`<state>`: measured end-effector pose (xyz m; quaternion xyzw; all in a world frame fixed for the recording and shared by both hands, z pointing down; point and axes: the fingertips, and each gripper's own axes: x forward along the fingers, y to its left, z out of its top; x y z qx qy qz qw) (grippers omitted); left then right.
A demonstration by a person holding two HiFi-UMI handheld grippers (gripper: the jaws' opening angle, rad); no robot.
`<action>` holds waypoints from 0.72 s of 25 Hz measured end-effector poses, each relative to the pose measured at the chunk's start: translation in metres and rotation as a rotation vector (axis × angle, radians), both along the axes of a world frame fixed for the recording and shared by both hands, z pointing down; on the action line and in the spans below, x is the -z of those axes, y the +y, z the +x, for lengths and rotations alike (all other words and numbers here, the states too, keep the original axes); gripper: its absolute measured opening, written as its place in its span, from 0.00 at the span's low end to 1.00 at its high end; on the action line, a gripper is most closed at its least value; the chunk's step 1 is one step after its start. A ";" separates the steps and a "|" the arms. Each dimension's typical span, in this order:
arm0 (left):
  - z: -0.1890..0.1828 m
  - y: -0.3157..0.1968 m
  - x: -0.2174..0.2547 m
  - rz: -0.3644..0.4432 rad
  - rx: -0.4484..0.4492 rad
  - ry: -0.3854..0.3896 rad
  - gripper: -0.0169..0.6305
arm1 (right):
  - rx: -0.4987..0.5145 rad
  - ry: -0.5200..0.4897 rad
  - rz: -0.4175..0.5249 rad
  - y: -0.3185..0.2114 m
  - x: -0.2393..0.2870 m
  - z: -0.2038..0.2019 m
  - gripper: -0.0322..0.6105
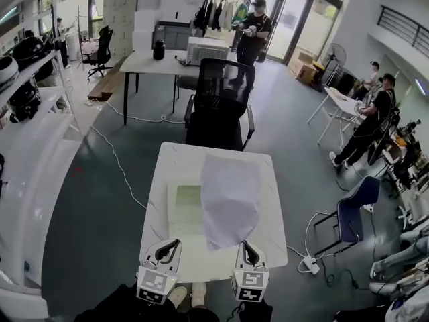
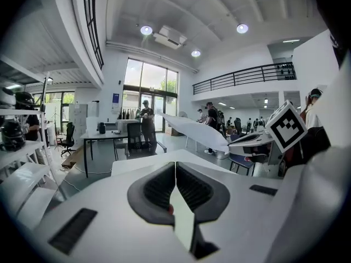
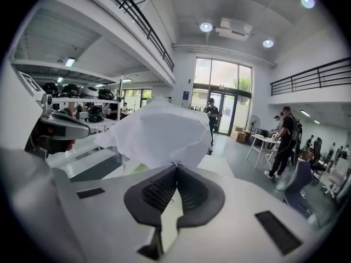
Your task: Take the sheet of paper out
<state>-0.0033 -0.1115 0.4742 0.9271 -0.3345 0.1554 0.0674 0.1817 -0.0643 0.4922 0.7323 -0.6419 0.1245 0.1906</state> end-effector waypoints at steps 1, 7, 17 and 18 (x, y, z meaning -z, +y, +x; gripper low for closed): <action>0.001 0.004 0.004 0.008 -0.013 0.004 0.07 | -0.020 0.006 0.013 0.011 0.005 0.002 0.08; 0.009 0.033 0.021 0.039 -0.101 0.020 0.07 | -0.127 0.029 0.074 0.069 0.027 0.007 0.08; 0.031 0.075 0.048 0.110 -0.250 0.034 0.07 | -0.270 0.014 0.144 0.141 0.040 0.005 0.08; 0.034 0.077 0.048 0.111 -0.258 0.033 0.07 | -0.283 0.013 0.145 0.146 0.037 0.005 0.08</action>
